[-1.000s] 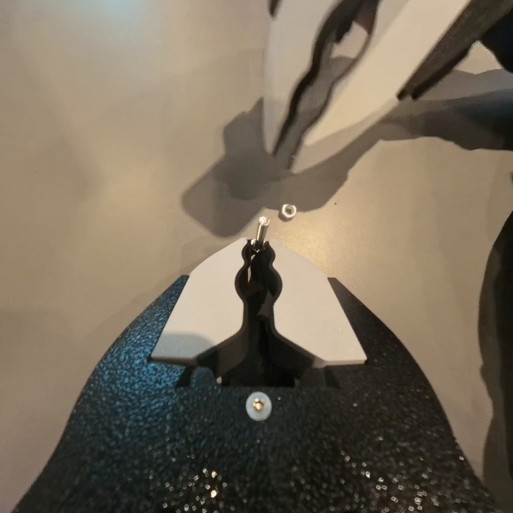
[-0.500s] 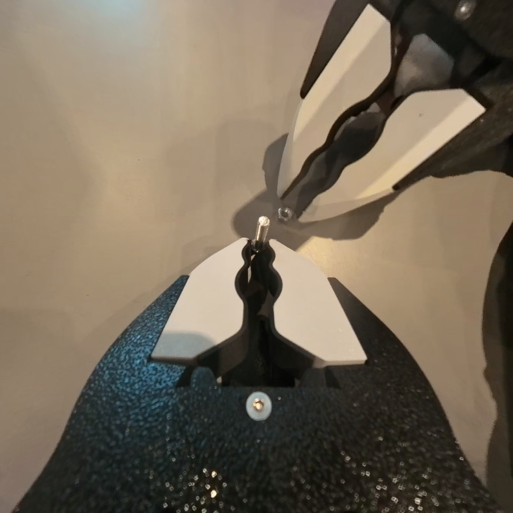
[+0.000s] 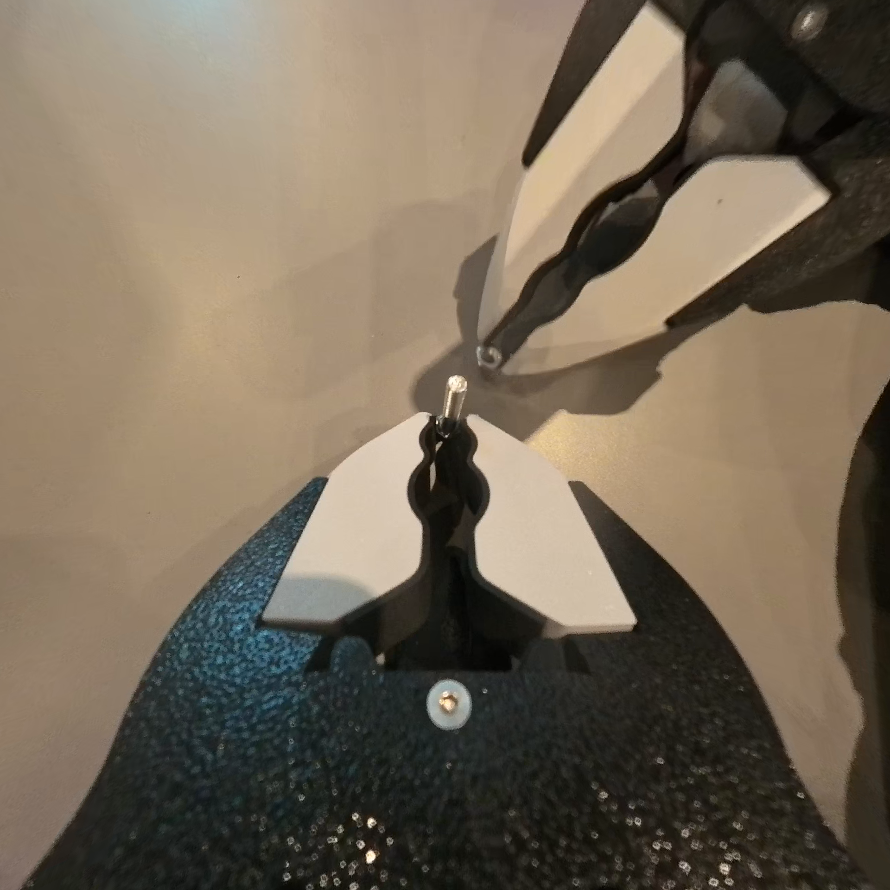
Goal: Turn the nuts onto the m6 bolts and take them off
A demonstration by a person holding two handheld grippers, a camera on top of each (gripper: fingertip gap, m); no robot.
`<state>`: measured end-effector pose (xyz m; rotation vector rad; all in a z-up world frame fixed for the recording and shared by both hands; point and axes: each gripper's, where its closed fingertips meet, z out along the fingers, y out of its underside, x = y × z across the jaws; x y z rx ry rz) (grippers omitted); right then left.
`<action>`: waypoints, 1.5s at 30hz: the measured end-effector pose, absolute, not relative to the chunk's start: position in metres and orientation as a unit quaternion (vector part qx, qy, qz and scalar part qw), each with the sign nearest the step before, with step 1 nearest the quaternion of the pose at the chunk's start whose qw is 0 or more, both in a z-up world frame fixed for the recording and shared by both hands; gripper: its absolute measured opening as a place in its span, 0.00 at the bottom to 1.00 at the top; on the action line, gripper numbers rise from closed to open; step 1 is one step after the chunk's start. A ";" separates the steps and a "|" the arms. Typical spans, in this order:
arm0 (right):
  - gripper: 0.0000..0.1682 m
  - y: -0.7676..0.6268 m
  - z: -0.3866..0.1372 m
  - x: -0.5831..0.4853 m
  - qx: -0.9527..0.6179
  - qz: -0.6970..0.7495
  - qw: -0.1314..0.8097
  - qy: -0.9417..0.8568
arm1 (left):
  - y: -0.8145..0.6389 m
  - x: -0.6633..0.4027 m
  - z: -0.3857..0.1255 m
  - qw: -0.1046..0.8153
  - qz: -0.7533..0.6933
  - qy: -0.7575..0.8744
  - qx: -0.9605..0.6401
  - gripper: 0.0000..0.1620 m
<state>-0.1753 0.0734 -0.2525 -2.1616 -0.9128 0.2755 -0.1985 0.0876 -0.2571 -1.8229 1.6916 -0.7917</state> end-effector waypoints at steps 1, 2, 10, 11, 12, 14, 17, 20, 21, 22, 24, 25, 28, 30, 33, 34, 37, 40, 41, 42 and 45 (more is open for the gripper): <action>0.06 0.075 -0.247 -0.176 -0.842 0.113 0.388 -0.359 | 0.088 -0.198 -0.257 0.263 -0.292 0.626 -0.674 0.06; 0.06 0.077 -0.238 -0.177 -0.836 0.123 0.398 -0.357 | 0.088 -0.198 -0.257 0.263 -0.292 0.626 -0.674 0.06; 0.06 0.086 -0.204 -0.201 -0.809 0.151 0.393 -0.411 | 0.087 -0.198 -0.257 0.264 -0.289 0.627 -0.673 0.06; 0.06 0.087 -0.204 -0.203 -0.810 0.145 0.385 -0.419 | 0.087 -0.198 -0.257 0.264 -0.289 0.628 -0.673 0.06; 0.06 0.088 -0.206 -0.204 -0.812 0.140 0.375 -0.425 | 0.087 -0.198 -0.257 0.264 -0.289 0.628 -0.673 0.06; 0.06 0.086 -0.209 -0.205 -0.817 0.137 0.352 -0.435 | 0.087 -0.198 -0.257 0.264 -0.289 0.628 -0.673 0.06; 0.06 0.084 -0.212 -0.205 -0.822 0.133 0.330 -0.444 | 0.087 -0.198 -0.257 0.264 -0.289 0.628 -0.673 0.06; 0.06 0.086 -0.211 -0.204 -0.823 0.126 0.326 -0.447 | 0.087 -0.198 -0.257 0.265 -0.288 0.628 -0.673 0.06; 0.06 0.086 -0.211 -0.204 -0.824 0.125 0.324 -0.448 | 0.087 -0.199 -0.257 0.265 -0.287 0.629 -0.673 0.06; 0.06 0.086 -0.212 -0.204 -0.825 0.125 0.320 -0.449 | 0.087 -0.199 -0.257 0.265 -0.287 0.629 -0.673 0.06; 0.06 0.085 -0.214 -0.204 -0.826 0.124 0.314 -0.452 | 0.087 -0.199 -0.257 0.265 -0.288 0.628 -0.673 0.06; 0.06 0.085 -0.215 -0.204 -0.826 0.125 0.312 -0.452 | 0.087 -0.199 -0.257 0.264 -0.288 0.628 -0.673 0.06; 0.06 0.086 -0.214 -0.204 -0.827 0.131 0.315 -0.446 | 0.087 -0.199 -0.257 0.264 -0.288 0.628 -0.673 0.06; 0.06 0.086 -0.216 -0.202 -0.830 0.128 0.313 -0.444 | 0.087 -0.199 -0.257 0.264 -0.288 0.628 -0.673 0.06; 0.06 0.086 -0.216 -0.202 -0.830 0.132 0.314 -0.442 | 0.087 -0.199 -0.257 0.264 -0.288 0.629 -0.672 0.06; 0.06 0.086 -0.216 -0.202 -0.830 0.132 0.314 -0.442 | 0.087 -0.199 -0.257 0.264 -0.288 0.629 -0.672 0.06; 0.06 0.086 -0.216 -0.203 -0.829 0.133 0.315 -0.442 | 0.087 -0.198 -0.257 0.264 -0.289 0.629 -0.672 0.06; 0.06 0.086 -0.216 -0.203 -0.828 0.132 0.317 -0.443 | 0.087 -0.199 -0.257 0.264 -0.289 0.629 -0.672 0.06; 0.06 0.086 -0.216 -0.203 -0.828 0.132 0.318 -0.442 | 0.087 -0.199 -0.257 0.263 -0.289 0.629 -0.672 0.06; 0.06 0.086 -0.216 -0.203 -0.828 0.132 0.320 -0.442 | 0.087 -0.199 -0.257 0.263 -0.289 0.628 -0.672 0.06; 0.08 0.085 -0.217 -0.202 -0.828 0.130 0.322 -0.440 | 0.087 -0.199 -0.257 0.263 -0.289 0.628 -0.672 0.06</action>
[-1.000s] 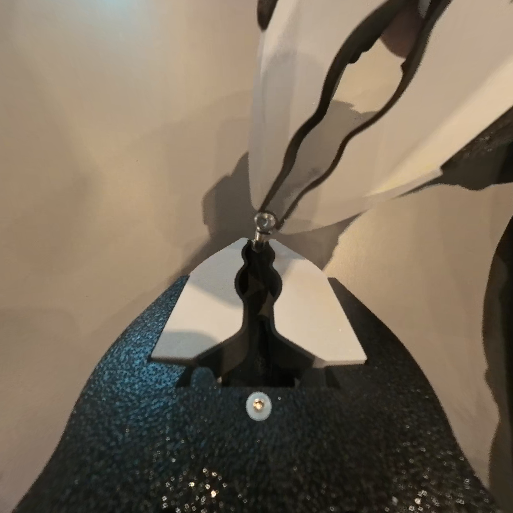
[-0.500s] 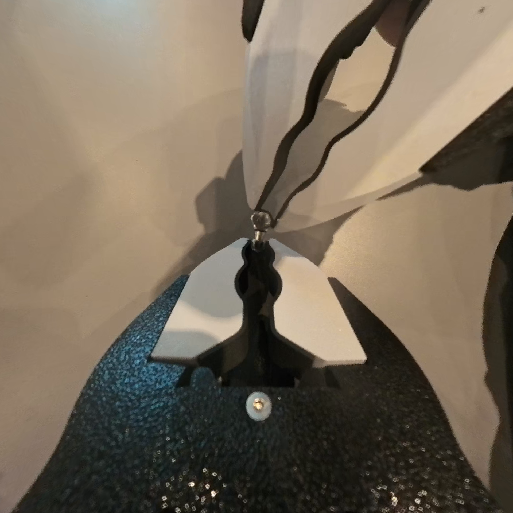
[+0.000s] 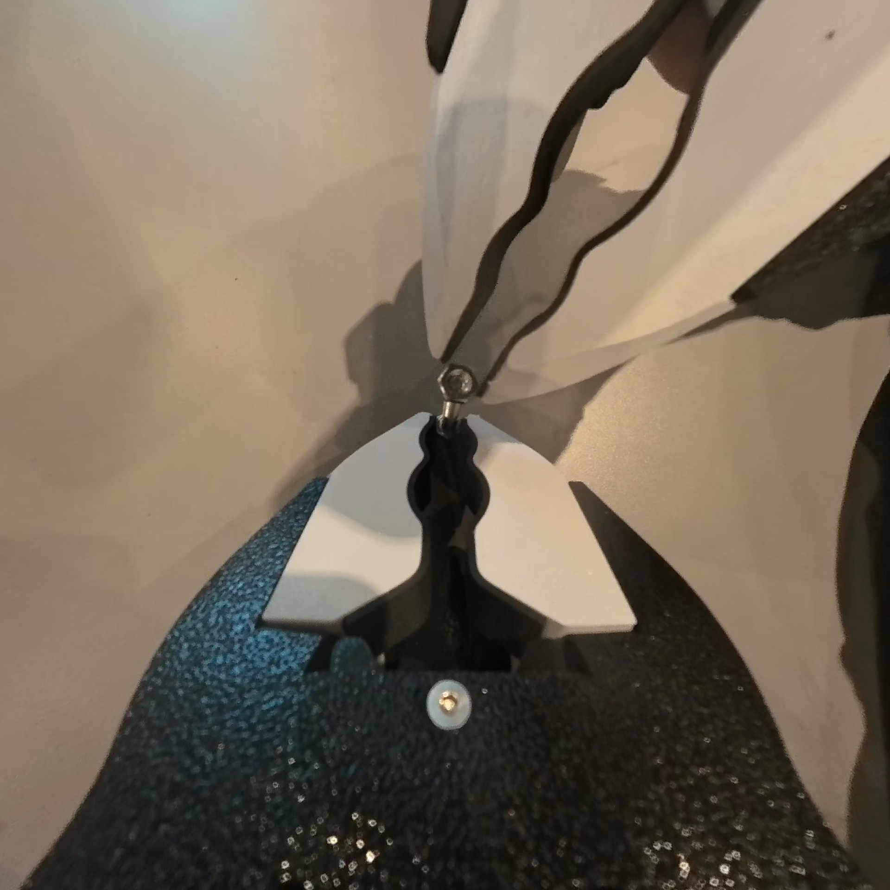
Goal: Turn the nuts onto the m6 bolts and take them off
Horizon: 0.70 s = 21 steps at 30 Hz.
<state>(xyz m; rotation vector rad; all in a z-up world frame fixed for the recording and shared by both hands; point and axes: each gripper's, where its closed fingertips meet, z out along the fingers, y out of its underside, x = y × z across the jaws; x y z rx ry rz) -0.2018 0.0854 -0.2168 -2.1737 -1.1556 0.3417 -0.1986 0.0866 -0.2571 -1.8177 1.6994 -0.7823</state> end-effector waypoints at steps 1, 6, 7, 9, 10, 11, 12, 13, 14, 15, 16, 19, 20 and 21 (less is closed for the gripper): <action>0.09 0.085 -0.217 -0.201 -0.829 0.131 0.323 -0.438 | 0.087 -0.199 -0.257 0.263 -0.290 0.628 -0.672 0.06; 0.11 0.082 -0.213 -0.199 -0.824 0.158 0.348 -0.418 | 0.087 -0.199 -0.257 0.263 -0.290 0.628 -0.672 0.06; 0.11 0.082 -0.211 -0.198 -0.819 0.166 0.362 -0.413 | 0.087 -0.199 -0.257 0.263 -0.290 0.628 -0.672 0.06; 0.12 0.083 -0.207 -0.197 -0.799 0.181 0.404 -0.407 | 0.087 -0.199 -0.257 0.263 -0.291 0.628 -0.672 0.06; 0.12 0.084 -0.205 -0.197 -0.786 0.187 0.427 -0.405 | 0.087 -0.199 -0.257 0.263 -0.292 0.628 -0.672 0.06; 0.12 0.082 -0.204 -0.197 -0.772 0.197 0.448 -0.405 | 0.087 -0.199 -0.257 0.263 -0.292 0.628 -0.672 0.06; 0.12 0.080 -0.202 -0.199 -0.757 0.211 0.465 -0.407 | 0.087 -0.199 -0.257 0.262 -0.292 0.628 -0.672 0.06; 0.11 0.078 -0.201 -0.200 -0.747 0.222 0.480 -0.403 | 0.087 -0.199 -0.257 0.262 -0.292 0.628 -0.672 0.06; 0.11 0.077 -0.200 -0.201 -0.739 0.232 0.490 -0.400 | 0.087 -0.199 -0.257 0.262 -0.293 0.627 -0.672 0.06; 0.10 0.076 -0.201 -0.201 -0.733 0.240 0.496 -0.398 | 0.086 -0.199 -0.257 0.262 -0.294 0.627 -0.673 0.06; 0.11 0.077 -0.202 -0.202 -0.732 0.244 0.499 -0.394 | 0.086 -0.199 -0.257 0.261 -0.295 0.626 -0.673 0.06; 0.11 0.077 -0.206 -0.203 -0.734 0.247 0.493 -0.397 | 0.086 -0.198 -0.257 0.261 -0.295 0.627 -0.672 0.06; 0.12 0.078 -0.207 -0.204 -0.734 0.244 0.492 -0.399 | 0.086 -0.198 -0.257 0.261 -0.295 0.627 -0.672 0.06; 0.12 0.078 -0.208 -0.204 -0.734 0.241 0.493 -0.400 | 0.086 -0.198 -0.257 0.261 -0.295 0.627 -0.672 0.06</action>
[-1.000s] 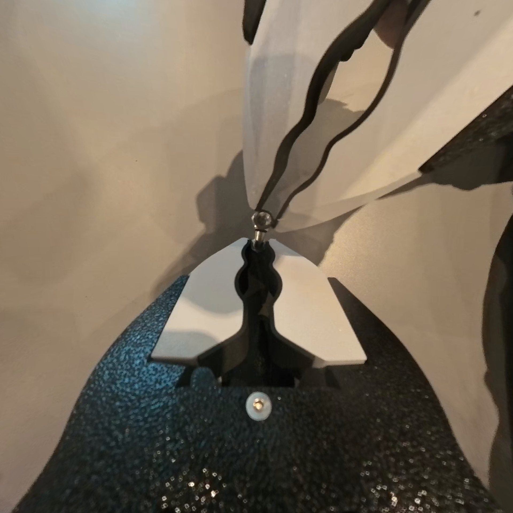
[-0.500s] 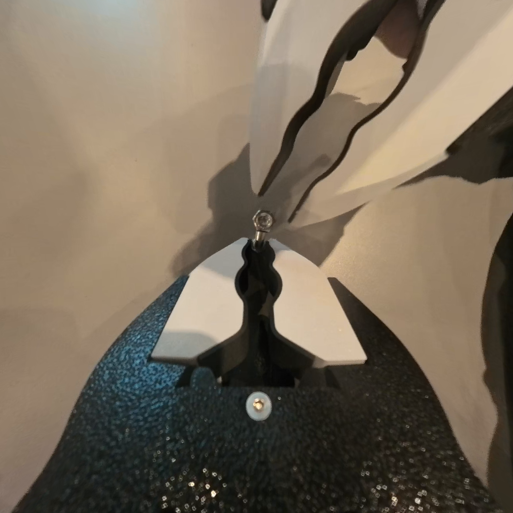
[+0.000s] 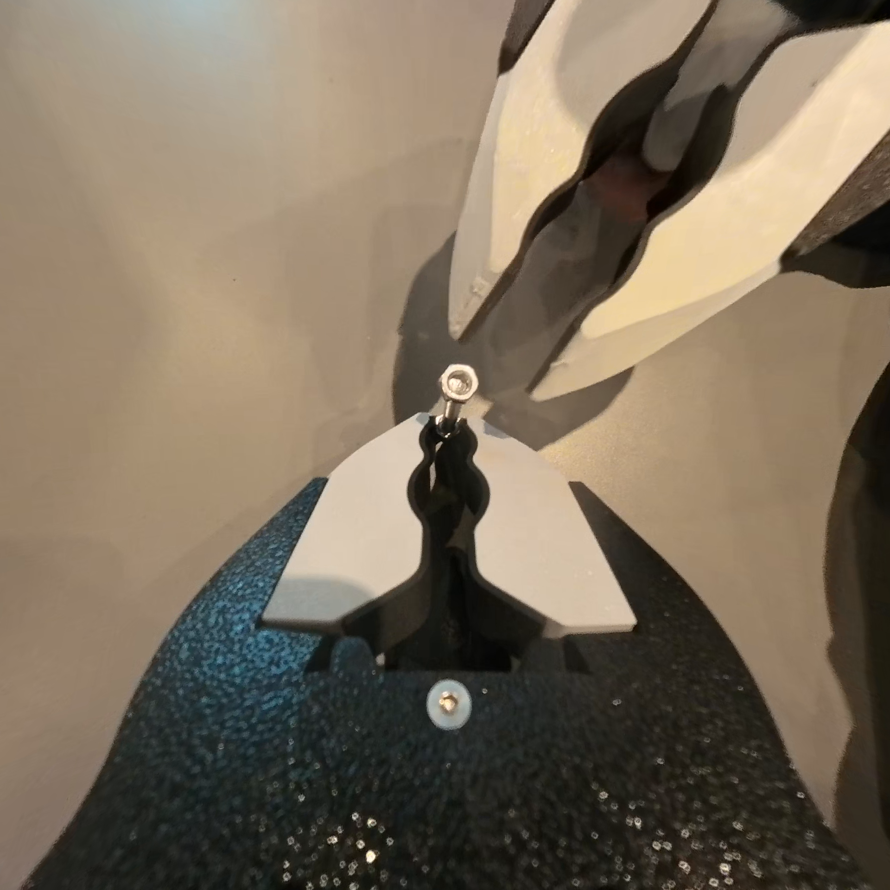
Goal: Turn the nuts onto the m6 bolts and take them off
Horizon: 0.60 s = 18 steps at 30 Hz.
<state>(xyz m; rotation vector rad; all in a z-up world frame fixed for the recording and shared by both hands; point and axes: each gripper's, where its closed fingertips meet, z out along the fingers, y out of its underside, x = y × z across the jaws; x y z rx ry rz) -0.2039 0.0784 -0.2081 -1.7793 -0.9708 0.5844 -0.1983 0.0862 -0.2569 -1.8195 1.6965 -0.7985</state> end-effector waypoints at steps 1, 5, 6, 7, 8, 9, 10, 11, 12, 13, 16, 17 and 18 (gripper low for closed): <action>0.13 0.079 -0.208 -0.204 -0.733 0.239 0.496 -0.400 | 0.086 -0.198 -0.257 0.261 -0.295 0.627 -0.672 0.06; 0.14 0.080 -0.209 -0.205 -0.732 0.236 0.498 -0.400 | 0.086 -0.198 -0.257 0.261 -0.296 0.626 -0.672 0.06; 0.14 0.080 -0.210 -0.206 -0.733 0.235 0.497 -0.401 | 0.086 -0.198 -0.257 0.260 -0.296 0.626 -0.673 0.06; 0.14 0.080 -0.210 -0.206 -0.733 0.233 0.496 -0.403 | 0.086 -0.198 -0.257 0.260 -0.297 0.626 -0.673 0.06; 0.14 0.080 -0.211 -0.206 -0.733 0.232 0.496 -0.404 | 0.086 -0.198 -0.257 0.260 -0.297 0.626 -0.673 0.06; 0.14 0.080 -0.211 -0.206 -0.733 0.230 0.497 -0.405 | 0.086 -0.198 -0.257 0.260 -0.297 0.626 -0.673 0.06; 0.14 0.080 -0.211 -0.206 -0.732 0.229 0.496 -0.406 | 0.086 -0.198 -0.257 0.260 -0.296 0.626 -0.673 0.06; 0.14 0.080 -0.211 -0.206 -0.732 0.228 0.497 -0.406 | 0.086 -0.198 -0.257 0.260 -0.296 0.626 -0.673 0.06; 0.14 0.080 -0.211 -0.206 -0.732 0.226 0.499 -0.406 | 0.086 -0.198 -0.257 0.260 -0.296 0.625 -0.673 0.06; 0.14 0.081 -0.211 -0.205 -0.732 0.224 0.500 -0.406 | 0.086 -0.198 -0.257 0.260 -0.296 0.625 -0.674 0.06; 0.14 0.081 -0.210 -0.206 -0.729 0.224 0.502 -0.408 | 0.086 -0.198 -0.257 0.260 -0.296 0.625 -0.674 0.06; 0.14 0.081 -0.210 -0.207 -0.729 0.224 0.500 -0.410 | 0.086 -0.198 -0.257 0.260 -0.296 0.625 -0.674 0.06; 0.14 0.080 -0.211 -0.207 -0.730 0.224 0.498 -0.411 | 0.086 -0.198 -0.257 0.260 -0.296 0.625 -0.674 0.06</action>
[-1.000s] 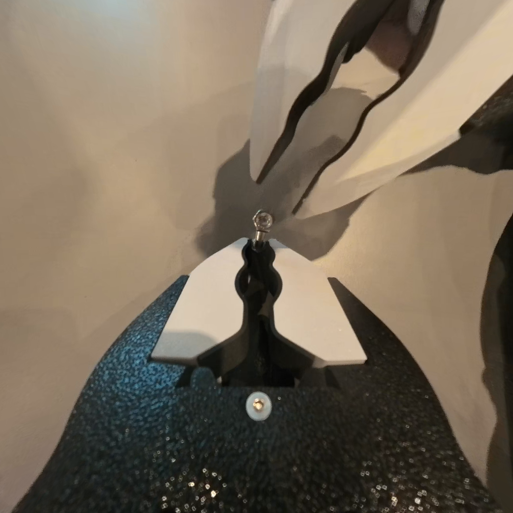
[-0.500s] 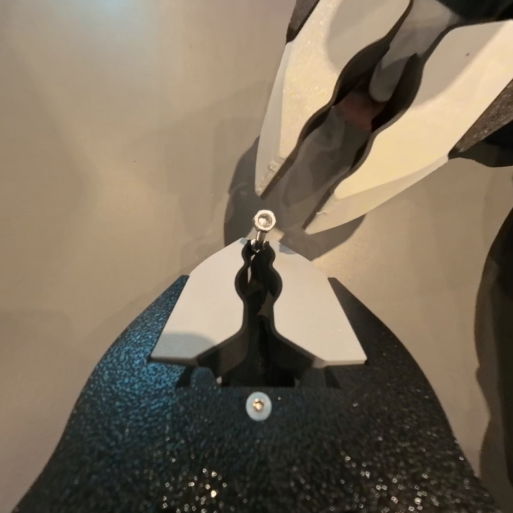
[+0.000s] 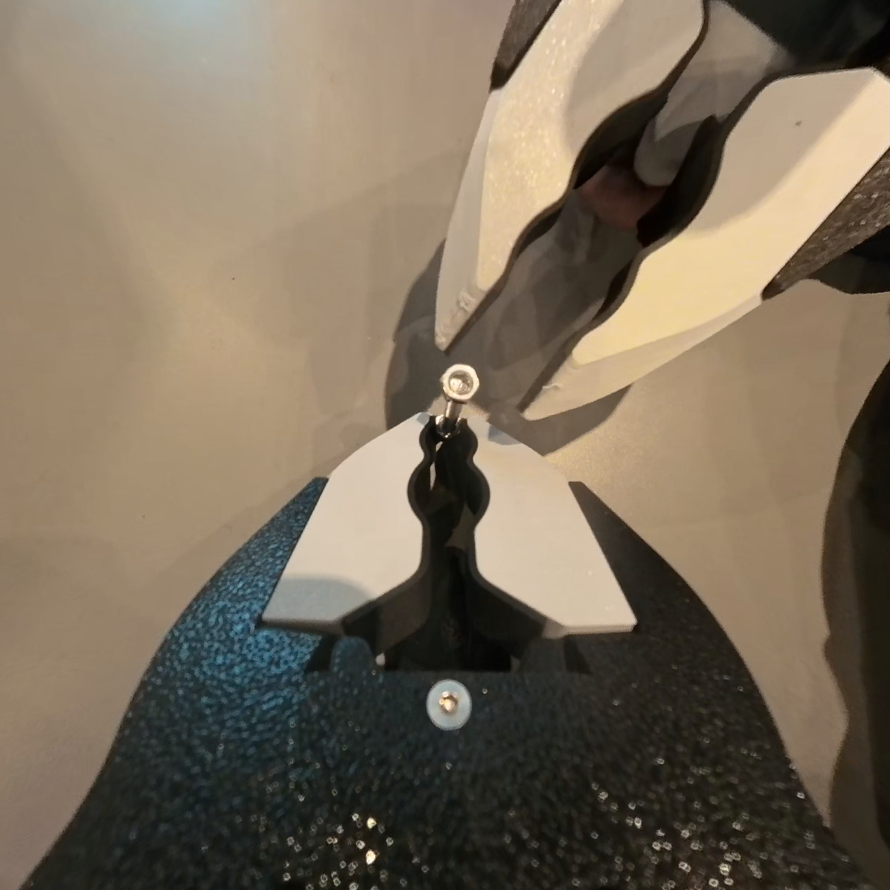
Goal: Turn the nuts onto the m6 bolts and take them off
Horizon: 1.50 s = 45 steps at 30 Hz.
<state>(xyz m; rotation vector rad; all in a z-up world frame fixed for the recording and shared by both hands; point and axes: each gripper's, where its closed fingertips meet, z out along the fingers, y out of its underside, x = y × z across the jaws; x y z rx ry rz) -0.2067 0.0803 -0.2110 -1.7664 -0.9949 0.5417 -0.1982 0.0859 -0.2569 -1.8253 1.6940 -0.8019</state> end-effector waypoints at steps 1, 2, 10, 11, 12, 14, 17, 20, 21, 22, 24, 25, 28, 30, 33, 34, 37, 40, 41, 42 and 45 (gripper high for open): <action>0.13 0.079 -0.212 -0.206 -0.731 0.223 0.495 -0.413 | 0.086 -0.198 -0.257 0.260 -0.296 0.625 -0.674 0.06; 0.10 0.077 -0.214 -0.206 -0.733 0.223 0.491 -0.415 | 0.086 -0.198 -0.257 0.260 -0.296 0.625 -0.674 0.06; 0.11 0.084 -0.210 -0.204 -0.729 0.201 0.510 -0.410 | 0.086 -0.198 -0.257 0.260 -0.296 0.625 -0.674 0.06; 0.12 0.085 -0.211 -0.205 -0.731 0.203 0.506 -0.411 | 0.086 -0.198 -0.257 0.260 -0.296 0.625 -0.674 0.06; 0.12 0.084 -0.213 -0.206 -0.733 0.206 0.500 -0.413 | 0.086 -0.198 -0.257 0.260 -0.296 0.625 -0.674 0.06; 0.04 0.077 -0.214 -0.207 -0.730 0.218 0.491 -0.423 | 0.085 -0.198 -0.257 0.259 -0.298 0.624 -0.674 0.06; 0.01 0.074 -0.211 -0.202 -0.725 0.220 0.503 -0.416 | 0.085 -0.198 -0.257 0.260 -0.297 0.625 -0.674 0.06; 0.05 0.080 -0.209 -0.202 -0.725 0.213 0.510 -0.411 | 0.085 -0.198 -0.257 0.260 -0.296 0.626 -0.673 0.06; 0.08 0.082 -0.210 -0.203 -0.726 0.211 0.510 -0.410 | 0.085 -0.198 -0.257 0.260 -0.296 0.625 -0.673 0.06; 0.10 0.084 -0.211 -0.204 -0.728 0.206 0.509 -0.410 | 0.085 -0.198 -0.257 0.260 -0.297 0.625 -0.674 0.06; 0.13 0.085 -0.216 -0.206 -0.733 0.198 0.500 -0.415 | 0.085 -0.198 -0.257 0.259 -0.298 0.625 -0.674 0.06; 0.09 0.081 -0.218 -0.206 -0.733 0.203 0.494 -0.423 | 0.085 -0.198 -0.257 0.259 -0.299 0.624 -0.674 0.06; 0.04 0.078 -0.215 -0.203 -0.729 0.211 0.502 -0.416 | 0.085 -0.198 -0.257 0.259 -0.300 0.624 -0.674 0.06; 0.05 0.081 -0.212 -0.200 -0.729 0.204 0.510 -0.409 | 0.085 -0.198 -0.257 0.259 -0.298 0.625 -0.674 0.06; 0.06 0.082 -0.212 -0.202 -0.727 0.203 0.511 -0.411 | 0.085 -0.198 -0.257 0.259 -0.298 0.624 -0.674 0.06; 0.06 0.083 -0.214 -0.202 -0.729 0.199 0.508 -0.414 | 0.085 -0.198 -0.257 0.259 -0.298 0.625 -0.674 0.06; 0.06 0.084 -0.222 -0.194 -0.740 0.170 0.497 -0.419 | 0.085 -0.198 -0.257 0.260 -0.296 0.625 -0.673 0.06; 0.05 0.086 -0.224 -0.175 -0.759 0.146 0.486 -0.407 | 0.085 -0.198 -0.257 0.261 -0.296 0.625 -0.673 0.06; 0.05 0.087 -0.223 -0.167 -0.765 0.137 0.486 -0.399 | 0.085 -0.198 -0.257 0.261 -0.296 0.625 -0.673 0.06; 0.06 0.086 -0.222 -0.159 -0.773 0.132 0.482 -0.391 | 0.085 -0.198 -0.257 0.260 -0.297 0.625 -0.673 0.06; 0.09 0.077 -0.225 -0.135 -0.804 0.130 0.452 -0.364 | 0.085 -0.198 -0.257 0.260 -0.297 0.625 -0.674 0.06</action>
